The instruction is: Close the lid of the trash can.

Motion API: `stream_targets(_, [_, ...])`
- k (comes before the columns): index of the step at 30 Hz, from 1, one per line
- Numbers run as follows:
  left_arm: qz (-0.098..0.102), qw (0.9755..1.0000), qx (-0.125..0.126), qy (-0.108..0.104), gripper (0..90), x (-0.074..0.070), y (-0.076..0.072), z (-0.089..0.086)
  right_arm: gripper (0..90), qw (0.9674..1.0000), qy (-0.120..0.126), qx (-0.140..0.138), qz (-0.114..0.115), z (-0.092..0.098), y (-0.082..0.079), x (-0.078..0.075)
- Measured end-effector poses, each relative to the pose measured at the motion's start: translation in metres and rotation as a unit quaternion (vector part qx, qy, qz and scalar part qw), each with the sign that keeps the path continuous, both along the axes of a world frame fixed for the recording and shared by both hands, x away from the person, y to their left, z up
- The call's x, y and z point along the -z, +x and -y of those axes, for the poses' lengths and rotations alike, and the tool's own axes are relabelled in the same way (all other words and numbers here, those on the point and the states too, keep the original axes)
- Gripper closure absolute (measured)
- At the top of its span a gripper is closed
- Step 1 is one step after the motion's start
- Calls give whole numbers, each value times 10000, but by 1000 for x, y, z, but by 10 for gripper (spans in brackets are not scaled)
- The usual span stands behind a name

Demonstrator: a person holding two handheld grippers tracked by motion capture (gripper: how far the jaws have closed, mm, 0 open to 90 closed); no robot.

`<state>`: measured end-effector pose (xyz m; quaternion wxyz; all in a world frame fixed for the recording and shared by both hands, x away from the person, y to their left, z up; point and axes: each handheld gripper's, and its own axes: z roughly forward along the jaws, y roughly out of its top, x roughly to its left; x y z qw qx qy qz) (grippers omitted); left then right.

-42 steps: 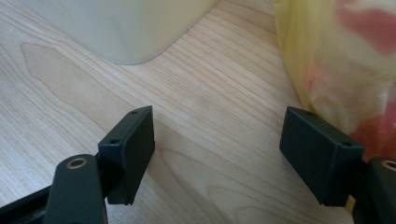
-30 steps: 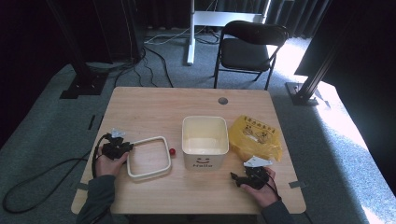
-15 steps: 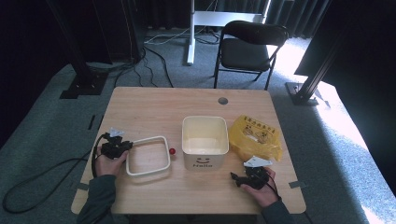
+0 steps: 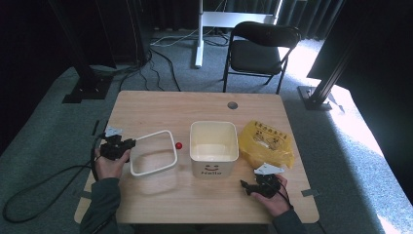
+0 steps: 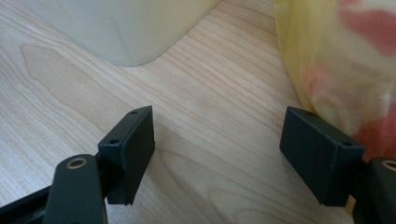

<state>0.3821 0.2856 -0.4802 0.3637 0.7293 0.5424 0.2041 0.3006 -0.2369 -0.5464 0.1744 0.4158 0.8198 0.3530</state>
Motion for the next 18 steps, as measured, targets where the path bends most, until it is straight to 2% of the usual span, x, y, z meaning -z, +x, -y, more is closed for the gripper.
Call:
stream_targets(6, [172, 9998, 65, -110, 788, -21, 4, 7, 257, 10000, -1, -5, 5, 0, 0, 0])
stream_targets(14, [399, 9979, 169, -483, 789, -45, 7, 9, 256, 10000, -3, -6, 5, 0, 0, 0])
stream_targets(18, [474, 9974, 346, -423, 789, -59, 10, 23, 256, 10000, -3, -1, 2, 0, 0, 0])
